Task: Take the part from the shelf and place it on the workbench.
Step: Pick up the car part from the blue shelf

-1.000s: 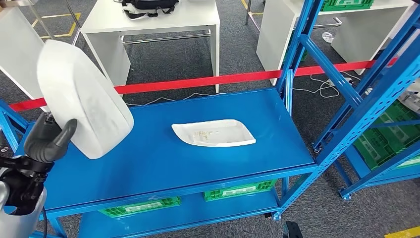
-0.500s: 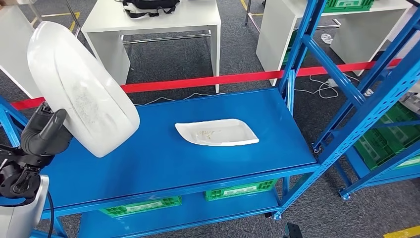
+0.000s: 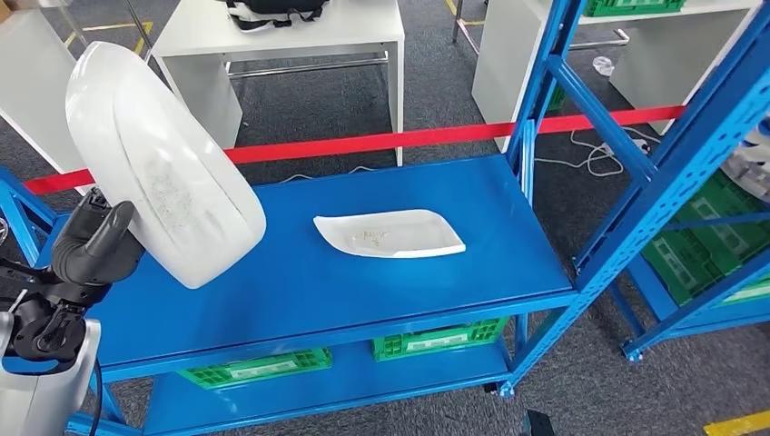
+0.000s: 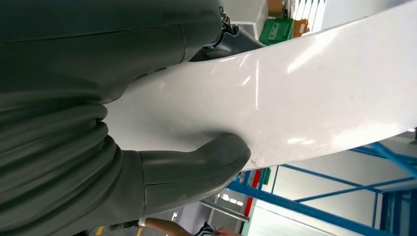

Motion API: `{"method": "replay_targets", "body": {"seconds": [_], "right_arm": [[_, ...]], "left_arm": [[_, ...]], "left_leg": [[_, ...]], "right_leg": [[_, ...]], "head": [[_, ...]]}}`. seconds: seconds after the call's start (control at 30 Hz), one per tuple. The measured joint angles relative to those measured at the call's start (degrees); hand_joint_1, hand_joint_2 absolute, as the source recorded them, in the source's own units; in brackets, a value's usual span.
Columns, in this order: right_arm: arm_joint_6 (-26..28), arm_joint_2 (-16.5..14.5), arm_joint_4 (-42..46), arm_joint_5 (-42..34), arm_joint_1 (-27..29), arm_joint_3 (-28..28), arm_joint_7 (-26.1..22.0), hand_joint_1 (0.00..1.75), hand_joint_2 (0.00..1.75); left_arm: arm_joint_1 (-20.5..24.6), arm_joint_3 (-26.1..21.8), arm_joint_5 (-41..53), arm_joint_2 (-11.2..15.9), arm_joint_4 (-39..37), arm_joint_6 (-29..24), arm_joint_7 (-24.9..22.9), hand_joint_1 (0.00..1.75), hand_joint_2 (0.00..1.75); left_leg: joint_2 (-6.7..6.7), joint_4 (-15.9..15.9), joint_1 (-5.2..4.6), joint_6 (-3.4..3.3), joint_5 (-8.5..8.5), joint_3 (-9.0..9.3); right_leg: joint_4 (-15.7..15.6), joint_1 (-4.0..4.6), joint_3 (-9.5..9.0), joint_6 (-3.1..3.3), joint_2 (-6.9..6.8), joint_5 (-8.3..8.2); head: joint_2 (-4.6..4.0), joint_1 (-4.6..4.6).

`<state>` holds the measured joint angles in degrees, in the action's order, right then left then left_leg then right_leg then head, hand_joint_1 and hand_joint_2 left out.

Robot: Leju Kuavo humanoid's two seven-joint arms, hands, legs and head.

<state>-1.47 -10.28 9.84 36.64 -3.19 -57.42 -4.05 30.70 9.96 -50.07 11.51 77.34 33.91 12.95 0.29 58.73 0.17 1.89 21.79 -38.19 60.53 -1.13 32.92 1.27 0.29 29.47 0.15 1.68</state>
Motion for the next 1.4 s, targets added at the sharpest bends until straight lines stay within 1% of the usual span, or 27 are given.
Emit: {"method": "replay_targets", "body": {"seconds": [0.07, 0.17, 0.2, 0.23, 0.3, 0.33, 0.4, 0.43, 0.47, 0.53, 0.57, 0.6, 0.67, 0.7, 0.73, 0.77, 0.83, 0.9, 0.97, 1.03, 1.07, 1.13, 1.2, 1.23, 1.27, 1.33, 1.4], "right_arm": [[0.02, -0.01, 0.00, 0.14, 0.00, 0.00, -0.14, 0.00, 0.00], [0.02, 0.01, 0.00, 0.28, 0.08, 0.00, -0.33, 0.00, 0.00], [0.01, 0.01, 0.00, 0.33, 0.09, 0.00, -0.38, 0.00, 0.00], [0.01, 0.01, 0.00, 0.39, 0.09, 0.00, -0.44, 0.00, 0.00], [0.01, 0.01, 0.00, 0.48, 0.09, 0.00, -0.55, 0.00, 0.00], [0.01, 0.01, 0.00, 0.55, 0.07, 0.00, -0.60, 0.00, 0.00], [0.01, -0.01, 0.00, 0.67, 0.03, 0.00, -0.66, 0.00, 0.00], [0.01, -0.01, 0.00, 0.75, 0.01, 0.00, -0.68, 0.00, 0.00], [-0.01, -0.02, 0.00, 0.80, 0.02, 0.00, -0.69, 0.00, 0.00], [-0.07, -0.01, 0.00, 0.96, 0.07, 0.01, -0.72, 0.00, 0.00], [-0.10, -0.01, 0.00, 1.02, 0.09, 0.01, -0.73, 0.00, 0.00], [-0.13, -0.01, 0.00, 1.07, 0.11, 0.01, -0.74, 0.00, 0.00], [-0.16, 0.01, 0.00, 1.09, 0.08, 0.01, -0.75, 0.00, 0.00], [-0.17, 0.03, 0.00, 1.09, 0.07, 0.02, -0.75, 0.00, 0.00], [-0.16, 0.05, 0.00, 1.09, 0.07, 0.02, -0.77, 0.00, 0.00], [-0.16, 0.08, 0.00, 1.09, 0.07, 0.01, -0.77, 0.00, 0.00], [-0.16, 0.09, 0.00, 1.09, 0.04, 0.02, -0.77, 0.00, 0.00], [-0.18, 0.09, 0.00, 1.09, -0.11, 0.02, -0.79, 0.00, 0.00], [-0.19, 0.09, 0.00, 1.10, -0.18, 0.02, -0.81, 0.00, 0.00], [-0.20, 0.08, -0.01, 1.11, -0.12, 0.02, -0.82, 0.00, 0.00], [-0.21, 0.07, -0.01, 1.10, -0.13, 0.02, -0.80, 0.00, 0.00], [-0.21, 0.05, -0.02, 1.10, -0.16, 0.02, -0.81, 0.00, 0.00], [-0.21, 0.05, -0.02, 1.11, -0.14, 0.02, -0.81, 0.00, 0.00], [-0.21, 0.05, -0.02, 1.11, -0.12, 0.02, -0.80, 0.00, 0.00], [-0.21, 0.05, -0.02, 1.11, -0.11, 0.02, -0.80, 0.00, 0.00], [-0.21, 0.05, -0.02, 1.11, -0.12, 0.01, -0.79, 0.00, 0.00], [-0.21, 0.05, -0.02, 1.11, -0.15, 0.01, -0.80, 0.00, 0.00]], "left_arm": [[-0.42, 0.04, 0.03, 0.43, 0.03, 0.35, 0.40, 1.75, 1.75], [-0.83, 0.03, -0.26, 1.07, -0.17, 0.62, 0.75, 1.75, 1.75], [-0.95, 0.03, -0.34, 1.18, -0.27, 0.74, 0.84, 1.75, 1.75], [-1.14, 0.03, -0.37, 1.26, -0.38, 0.87, 0.91, 1.75, 1.75], [-1.54, 0.03, -0.37, 1.44, -0.51, 1.13, 1.05, 1.75, 1.75], [-1.65, 0.03, -0.38, 1.52, -0.50, 1.21, 1.12, 1.75, 1.75], [-1.68, 0.01, -0.48, 1.76, -0.30, 1.34, 1.27, 1.75, 1.75], [-1.65, -0.01, -0.57, 1.89, -0.19, 1.40, 1.34, 1.75, 1.75], [-1.65, -0.02, -0.71, 2.02, -0.12, 1.44, 1.38, 1.75, 1.75], [-1.70, -0.02, -0.94, 2.16, -0.16, 1.50, 1.37, 1.75, 1.75], [-1.74, -0.01, -1.02, 2.19, -0.18, 1.52, 1.34, 1.75, 1.75], [-1.78, 0.01, -1.06, 2.19, -0.20, 1.54, 1.32, 1.75, 1.75], [-1.86, 0.04, -1.09, 2.20, -0.24, 1.58, 1.29, 1.75, 1.75], [-1.95, 0.04, -1.09, 2.20, -0.28, 1.58, 1.29, 1.75, 1.75], [-2.09, 0.05, -1.09, 2.21, -0.33, 1.59, 1.28, 1.75, 1.75], [-2.24, 0.05, -1.09, 2.21, -0.37, 1.59, 1.28, 1.75, 1.75], [-2.49, 0.05, -1.10, 2.21, -0.40, 1.59, 1.28, 1.75, 1.75], [-2.57, 0.05, -1.12, 2.25, -0.27, 1.61, 1.29, 1.75, 1.75], [-2.56, 0.05, -1.17, 2.32, -0.15, 1.66, 1.32, 1.75, 1.75], [-2.59, 0.05, -1.22, 2.39, -0.17, 1.81, 1.34, 1.75, 1.75], [-2.61, 0.05, -1.23, 2.43, -0.19, 1.89, 1.34, 1.75, 1.75], [-2.66, 0.04, -1.24, 2.47, -0.26, 1.98, 1.33, 1.75, 1.75], [-2.74, 0.04, -1.25, 2.47, -0.32, 1.98, 1.32, 1.75, 1.75], [-2.81, 0.04, -1.25, 2.47, -0.37, 1.98, 1.31, 1.75, 1.75], [-2.88, 0.04, -1.25, 2.47, -0.41, 1.98, 1.31, 1.75, 1.75], [-2.91, 0.05, -1.25, 2.47, -0.43, 1.99, 1.31, 1.75, 1.75], [-2.82, 0.04, -1.26, 2.47, -0.32, 2.04, 1.30, 1.75, 1.75]], "left_leg": [[-0.03, 1.11, 0.15, 0.77, 1.53, -0.91], [-0.06, 10.30, 0.33, 1.47, 9.48, -3.67], [-0.06, 13.77, 0.34, 1.57, 11.45, -4.25], [-0.07, 15.81, 0.34, 1.55, 12.20, -4.04], [-0.09, 14.09, 0.31, 1.17, 10.69, -0.69], [-0.12, 10.41, 0.23, 0.80, 9.61, 2.51], [-0.16, 2.53, -0.16, 0.11, 9.39, 8.48], [-0.19, 0.06, -0.42, -0.18, 9.71, 10.07], [-0.20, -0.92, -0.66, -0.43, 9.88, 10.45], [-0.14, -1.28, -0.61, -1.19, 8.75, 9.74], [-0.05, -1.43, -0.47, -1.68, 8.02, 9.24], [0.03, -1.60, -0.29, -2.10, 7.19, 8.64], [0.12, -1.55, -0.23, -2.60, 5.66, 6.95], [0.13, -1.44, -0.26, -2.65, 4.93, 6.02], [0.15, -1.30, -0.30, -2.64, 4.24, 5.02], [0.16, -1.10, -0.32, -2.56, 3.61, 3.99], [0.17, -0.47, -0.32, -2.26, 2.55, 2.13], [0.19, 0.25, -0.45, -1.75, 1.77, 0.81], [0.26, 0.49, -0.53, -1.07, 1.06, 0.44], [0.25, 0.27, -0.41, -0.31, 0.46, 0.33], [0.16, 0.63, -0.33, 0.05, 1.20, -0.08], [-0.02, 4.35, -0.11, 0.71, 5.75, -1.49], [-0.05, 11.31, 0.09, 1.23, 11.02, -2.96], [-0.06, 14.29, 0.18, 1.40, 12.03, -3.16], [-0.06, 15.88, 0.26, 1.48, 11.73, -2.66], [-0.07, 13.20, 0.37, 1.40, 8.90, 1.21], [-0.16, 4.85, 0.27, 0.98, 8.64, 7.63]], "right_leg": [[-0.18, -0.11, 0.85, 0.95, -0.08, -0.99], [-0.34, -0.14, 2.78, 1.59, -0.13, -2.70], [-0.32, -0.08, 3.53, 1.60, -0.14, -3.26], [-0.31, -0.02, 4.28, 1.60, -0.16, -3.83], [-0.28, 0.11, 5.68, 1.51, -0.17, -4.95], [-0.24, 0.15, 6.23, 1.41, -0.16, -5.51], [-0.30, 0.23, 6.86, 0.93, -0.12, -6.54], [-0.43, 0.19, 6.86, 0.58, -0.11, -7.02], [-0.69, 0.12, 6.78, 0.17, -0.11, -7.51], [-1.11, 0.03, 6.78, -0.67, -0.09, -8.08], [-0.57, 0.06, 7.15, -0.96, -0.08, -7.10], [1.10, 0.10, 7.82, -1.17, -0.07, -4.90], [7.62, 0.13, 9.64, -1.40, -0.08, 1.29], [11.34, 0.13, 10.34, -1.51, -0.08, 3.42], [14.04, 0.14, 10.46, -1.58, -0.08, 4.11], [15.06, 0.14, 9.69, -1.59, -0.08, 3.51], [10.98, 0.15, 5.08, -1.37, -0.10, 0.94], [3.26, 0.33, -0.79, -0.85, -0.12, 1.09], [-0.62, 0.60, -2.96, -0.23, -0.06, 2.23], [-1.08, 0.56, -2.30, 0.52, -0.11, 1.35], [-1.25, 0.48, -1.85, 0.97, -0.21, 0.67], [-1.57, 0.28, -0.52, 1.62, -0.42, -0.88], [-1.56, 0.28, 1.14, 1.74, -0.45, -2.34], [-1.50, 0.28, 2.04, 1.70, -0.46, -3.07], [-1.42, 0.27, 2.98, 1.61, -0.46, -3.79], [-1.27, 0.25, 4.77, 1.35, -0.46, -5.15], [-1.15, 0.31, 5.91, 0.88, -0.41, -6.34]], "head": [[0.00, -0.26], [0.00, -0.86], [0.00, -0.96], [0.00, -0.99], [0.00, -1.02], [0.00, -1.02], [0.00, -0.96], [0.00, -1.04], [0.00, -1.11], [0.00, -1.31], [0.00, -1.23], [0.00, -1.09], [0.00, -0.78], [0.00, -0.68], [0.00, -0.66], [0.00, -0.63], [0.00, -0.55], [0.00, -0.40], [0.00, -0.33], [0.00, -0.37], [0.00, -0.45], [0.00, -0.70], [0.00, -0.92], [0.00, -0.94], [0.00, -0.95], [0.00, -0.96], [0.00, -0.92]]}}
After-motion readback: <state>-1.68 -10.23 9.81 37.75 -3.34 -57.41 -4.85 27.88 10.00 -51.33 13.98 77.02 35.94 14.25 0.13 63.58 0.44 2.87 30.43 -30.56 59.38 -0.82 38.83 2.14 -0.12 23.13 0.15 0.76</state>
